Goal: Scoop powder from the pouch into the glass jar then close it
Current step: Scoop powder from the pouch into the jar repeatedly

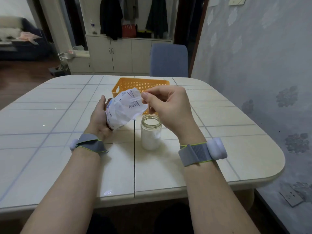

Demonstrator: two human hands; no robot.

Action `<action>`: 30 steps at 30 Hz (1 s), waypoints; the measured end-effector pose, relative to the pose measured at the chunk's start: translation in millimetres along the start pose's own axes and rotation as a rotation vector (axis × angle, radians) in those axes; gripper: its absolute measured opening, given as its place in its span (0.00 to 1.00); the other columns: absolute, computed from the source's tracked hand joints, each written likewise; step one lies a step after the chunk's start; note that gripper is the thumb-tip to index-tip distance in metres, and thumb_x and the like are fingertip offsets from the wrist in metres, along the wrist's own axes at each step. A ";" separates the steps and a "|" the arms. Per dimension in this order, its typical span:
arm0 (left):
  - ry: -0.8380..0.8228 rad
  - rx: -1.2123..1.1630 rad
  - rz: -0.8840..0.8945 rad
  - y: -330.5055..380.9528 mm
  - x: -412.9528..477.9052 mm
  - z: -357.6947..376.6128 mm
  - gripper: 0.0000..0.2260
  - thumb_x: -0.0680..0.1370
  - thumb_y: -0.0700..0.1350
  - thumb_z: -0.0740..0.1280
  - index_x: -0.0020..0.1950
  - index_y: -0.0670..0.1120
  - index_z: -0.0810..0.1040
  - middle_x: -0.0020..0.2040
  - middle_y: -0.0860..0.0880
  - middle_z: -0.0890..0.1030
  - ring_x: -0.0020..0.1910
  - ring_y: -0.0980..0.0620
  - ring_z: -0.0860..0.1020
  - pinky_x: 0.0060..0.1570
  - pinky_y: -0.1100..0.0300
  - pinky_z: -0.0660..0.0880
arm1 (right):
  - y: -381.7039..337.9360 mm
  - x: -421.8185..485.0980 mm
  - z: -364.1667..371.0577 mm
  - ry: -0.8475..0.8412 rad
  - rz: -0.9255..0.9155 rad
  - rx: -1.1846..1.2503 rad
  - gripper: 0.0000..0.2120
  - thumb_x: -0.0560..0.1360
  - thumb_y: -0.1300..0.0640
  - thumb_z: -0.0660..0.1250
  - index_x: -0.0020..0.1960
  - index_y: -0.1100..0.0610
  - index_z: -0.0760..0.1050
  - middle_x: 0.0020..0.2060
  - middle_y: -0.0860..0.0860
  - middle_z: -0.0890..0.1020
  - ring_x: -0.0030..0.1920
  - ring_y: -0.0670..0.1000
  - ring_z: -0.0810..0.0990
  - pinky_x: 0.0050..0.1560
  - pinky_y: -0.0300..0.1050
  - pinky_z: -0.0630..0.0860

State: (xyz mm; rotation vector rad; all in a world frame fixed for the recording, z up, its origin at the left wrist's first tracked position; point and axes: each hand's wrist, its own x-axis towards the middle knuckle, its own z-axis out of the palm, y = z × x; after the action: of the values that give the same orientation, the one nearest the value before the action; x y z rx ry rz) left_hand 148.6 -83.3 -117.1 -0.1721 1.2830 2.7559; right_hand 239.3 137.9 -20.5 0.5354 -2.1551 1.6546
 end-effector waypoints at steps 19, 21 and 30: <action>-0.026 0.122 0.093 0.6 -5.6 11.8 0.19 0.81 0.59 0.55 0.51 0.47 0.77 0.35 0.48 0.79 0.26 0.48 0.76 0.26 0.64 0.71 | -11.4 32.6 48.6 0.153 -0.099 -0.323 0.08 0.79 0.59 0.67 0.46 0.61 0.82 0.40 0.55 0.84 0.43 0.55 0.81 0.43 0.49 0.77; -0.009 0.083 0.109 0.2 -5.5 8.4 0.15 0.77 0.55 0.57 0.50 0.48 0.78 0.39 0.47 0.78 0.30 0.46 0.75 0.31 0.61 0.72 | -14.1 39.2 49.4 0.174 -0.107 -0.329 0.08 0.79 0.60 0.67 0.45 0.62 0.82 0.40 0.56 0.85 0.41 0.54 0.79 0.41 0.42 0.71; 0.050 0.150 -0.008 -1.5 1.0 8.3 0.18 0.79 0.57 0.65 0.56 0.43 0.80 0.50 0.43 0.80 0.45 0.43 0.81 0.51 0.47 0.78 | -17.4 54.3 59.3 0.364 -0.119 -0.223 0.10 0.79 0.62 0.67 0.41 0.64 0.80 0.32 0.53 0.79 0.35 0.53 0.75 0.35 0.39 0.63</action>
State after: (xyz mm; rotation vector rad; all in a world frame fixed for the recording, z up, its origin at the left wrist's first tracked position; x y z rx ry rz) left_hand 147.3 -76.0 -113.0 -0.2345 1.4915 2.6505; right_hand 197.9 72.3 7.1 0.2665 -1.9624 1.3093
